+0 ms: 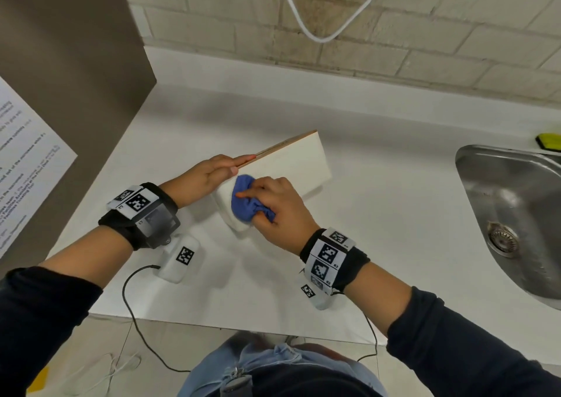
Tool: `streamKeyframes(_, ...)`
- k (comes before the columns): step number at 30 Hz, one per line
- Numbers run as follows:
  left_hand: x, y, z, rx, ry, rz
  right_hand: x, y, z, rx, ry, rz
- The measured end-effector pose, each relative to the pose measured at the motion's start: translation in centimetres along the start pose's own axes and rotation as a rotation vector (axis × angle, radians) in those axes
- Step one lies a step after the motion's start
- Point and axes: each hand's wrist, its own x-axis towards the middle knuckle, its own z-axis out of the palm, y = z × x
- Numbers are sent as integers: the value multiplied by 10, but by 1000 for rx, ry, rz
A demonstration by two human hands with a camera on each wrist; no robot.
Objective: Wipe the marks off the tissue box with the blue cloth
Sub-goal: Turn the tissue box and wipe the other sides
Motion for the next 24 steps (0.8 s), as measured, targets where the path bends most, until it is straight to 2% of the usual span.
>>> streamKeyframes(3, -2, 2, 2, 27, 10, 5, -10, 10, -7, -46, -104, -43)
streamKeyframes(6, -5, 10, 4, 37, 18, 11, -23, 20, -22, -252, -194, -107)
streamKeyframes(8, -8, 14, 5, 43, 14, 14, -30, 23, -40, -338, -202, -62)
streamKeyframes(9, -9, 16, 6, 53, 11, 18, -34, 22, -50, -319, -156, -6)
streamKeyframes(10, -10, 19, 7, 63, 7, 24, -36, 22, -61, -244, -88, 86)
streamKeyframes(12, -11, 23, 10, 76, 5, 35, -35, 21, -81, 108, 67, 361)
streamKeyframes(14, -12, 27, 12, 72, 15, 52, -31, 25, -97, 424, 208, 552)
streamKeyframes(17, -12, 27, 14, 85, 7, 75, -26, 35, -114, 687, 321, 654)
streamKeyframes(20, -11, 21, 13, 82, -2, 88, -22, 48, -114, 952, 368, 736)
streamKeyframes(22, -10, 16, 13, 76, -1, 97, -15, 53, -111, 1033, 338, 775)
streamKeyframes(24, -8, 10, 13, 92, 4, 91, -9, 51, -110, 994, 315, 826)
